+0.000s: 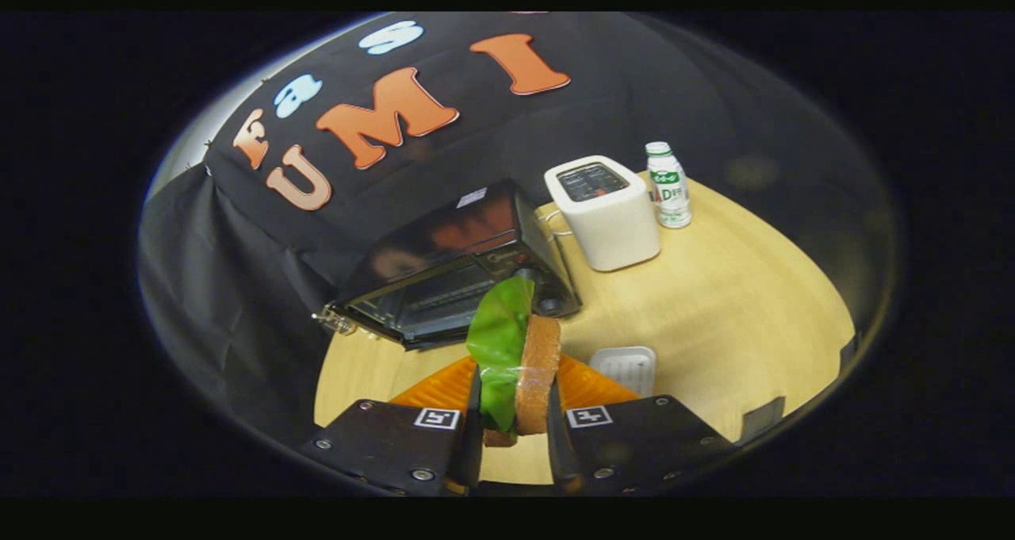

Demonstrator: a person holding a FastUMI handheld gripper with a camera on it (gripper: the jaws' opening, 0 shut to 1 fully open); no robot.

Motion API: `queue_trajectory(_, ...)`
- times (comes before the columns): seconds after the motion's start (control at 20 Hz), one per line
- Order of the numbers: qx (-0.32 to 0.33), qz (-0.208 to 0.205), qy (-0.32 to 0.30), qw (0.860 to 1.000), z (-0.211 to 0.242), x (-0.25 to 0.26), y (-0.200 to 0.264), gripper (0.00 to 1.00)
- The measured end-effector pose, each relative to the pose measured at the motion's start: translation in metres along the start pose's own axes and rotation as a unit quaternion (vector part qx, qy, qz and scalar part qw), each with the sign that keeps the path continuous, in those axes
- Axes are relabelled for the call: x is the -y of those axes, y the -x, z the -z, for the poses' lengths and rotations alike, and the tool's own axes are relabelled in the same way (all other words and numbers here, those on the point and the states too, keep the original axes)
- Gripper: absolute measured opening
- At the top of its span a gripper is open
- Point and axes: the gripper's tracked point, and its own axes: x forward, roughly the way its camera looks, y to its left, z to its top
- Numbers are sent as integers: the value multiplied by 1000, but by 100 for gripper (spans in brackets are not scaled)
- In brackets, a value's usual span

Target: Open the toaster oven, put the food inside, and close the toaster oven door.

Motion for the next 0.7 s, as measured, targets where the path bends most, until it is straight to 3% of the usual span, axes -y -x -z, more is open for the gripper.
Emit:
queue_trajectory(0.35, 7, -61, -50, 997, 6, -68, -53, 34)
queue_trajectory(0.7, 13, -78, -128, 989, 10, -98, -116, 35)
